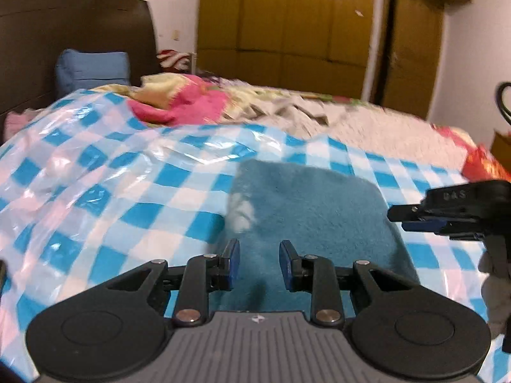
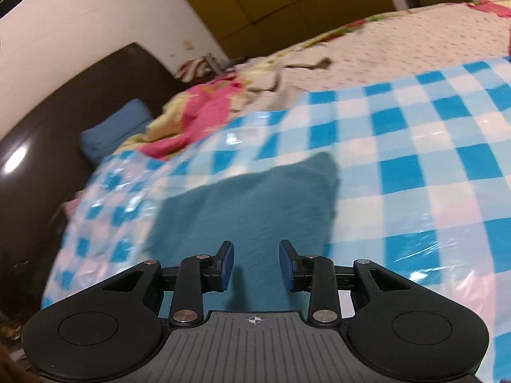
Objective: Fold small clothes
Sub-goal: 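Open the right gripper and release the folded sweater, then grasp the folded sweater's edge with the right gripper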
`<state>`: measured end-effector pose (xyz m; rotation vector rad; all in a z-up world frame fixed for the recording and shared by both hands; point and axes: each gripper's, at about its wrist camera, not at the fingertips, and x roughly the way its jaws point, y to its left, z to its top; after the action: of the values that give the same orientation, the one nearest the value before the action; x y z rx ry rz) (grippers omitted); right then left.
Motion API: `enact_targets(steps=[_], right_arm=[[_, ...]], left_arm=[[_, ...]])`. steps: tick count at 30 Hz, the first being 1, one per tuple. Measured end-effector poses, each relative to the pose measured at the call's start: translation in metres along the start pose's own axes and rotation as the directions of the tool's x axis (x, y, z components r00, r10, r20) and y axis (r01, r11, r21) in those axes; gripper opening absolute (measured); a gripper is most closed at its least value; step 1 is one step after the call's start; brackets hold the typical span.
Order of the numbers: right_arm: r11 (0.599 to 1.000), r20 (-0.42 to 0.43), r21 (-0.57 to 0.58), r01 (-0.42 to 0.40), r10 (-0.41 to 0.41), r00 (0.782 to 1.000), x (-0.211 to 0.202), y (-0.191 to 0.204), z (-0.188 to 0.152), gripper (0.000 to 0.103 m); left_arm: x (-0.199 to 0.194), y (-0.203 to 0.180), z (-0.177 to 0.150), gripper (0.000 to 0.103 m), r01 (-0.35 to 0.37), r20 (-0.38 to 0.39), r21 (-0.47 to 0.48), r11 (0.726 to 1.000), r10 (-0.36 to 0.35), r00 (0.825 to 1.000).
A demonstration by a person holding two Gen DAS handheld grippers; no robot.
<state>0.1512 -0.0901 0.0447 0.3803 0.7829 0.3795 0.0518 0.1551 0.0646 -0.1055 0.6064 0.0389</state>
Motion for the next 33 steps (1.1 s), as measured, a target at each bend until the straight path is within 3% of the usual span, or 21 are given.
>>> enact_targets(steps=[2,4,8,10,12,17,19,20,22,25,28,33], right_arm=[[0.999,-0.019,0.049,-0.001,0.002,1.0,0.009,-0.014,0.0,0.038],[0.99,-0.035,0.132,-0.053,0.058,0.998,0.008,-0.028,-0.007,0.044],[0.973,-0.078,0.183,-0.14,0.156,0.985,-0.011,-0.042,-0.026,0.046],[0.969,-0.106,0.18,-0.168,0.189,0.976,-0.019,-0.044,-0.04,0.058],[0.967,-0.152,0.164,-0.197,0.222,0.963,-0.023,-0.042,-0.054,0.06],[0.957,-0.25,0.152,-0.246,0.277,0.928,0.002,-0.028,-0.073,0.073],[0.948,-0.285,0.187,-0.258,0.303,0.909,0.018,-0.025,-0.081,0.074],[0.938,-0.289,0.217,-0.269,0.325,0.9,0.024,-0.027,-0.085,0.073],[0.928,-0.272,0.269,-0.257,0.329,0.904,0.026,-0.03,-0.09,0.055],[0.917,-0.276,0.304,-0.258,0.344,0.897,0.014,-0.039,-0.088,0.038],[0.945,-0.296,0.223,-0.239,0.299,0.907,-0.007,-0.041,-0.086,0.035],[0.949,-0.286,0.252,-0.189,0.26,0.922,-0.049,-0.077,-0.088,0.034]], left_arm=[[0.024,-0.001,-0.005,0.04,-0.033,-0.062,0.045,0.998,0.036,0.997],[0.037,-0.002,-0.013,0.048,-0.068,-0.08,0.111,0.992,0.077,0.994],[0.035,0.009,-0.01,0.049,-0.009,-0.108,0.056,0.998,0.015,0.994],[0.035,0.011,-0.007,0.05,0.0,-0.114,0.044,0.999,0.005,0.993],[0.037,0.009,-0.009,0.051,-0.001,-0.12,0.052,0.999,0.007,0.993],[0.041,0.012,-0.011,0.054,0.011,-0.132,0.036,0.999,-0.006,0.991],[0.043,0.017,-0.012,0.064,0.014,-0.138,0.025,1.0,-0.01,0.99],[0.044,0.02,-0.014,0.066,0.014,-0.138,0.021,1.0,-0.01,0.99],[0.046,0.025,-0.017,0.068,0.025,-0.151,-0.016,1.0,-0.027,0.988],[0.045,0.019,-0.021,0.068,0.045,-0.178,-0.034,0.998,-0.05,0.983],[0.039,-0.008,-0.029,0.068,0.059,-0.195,0.039,0.997,-0.051,0.98],[0.026,-0.049,-0.041,0.068,0.153,-0.22,0.081,0.985,-0.132,0.967]])
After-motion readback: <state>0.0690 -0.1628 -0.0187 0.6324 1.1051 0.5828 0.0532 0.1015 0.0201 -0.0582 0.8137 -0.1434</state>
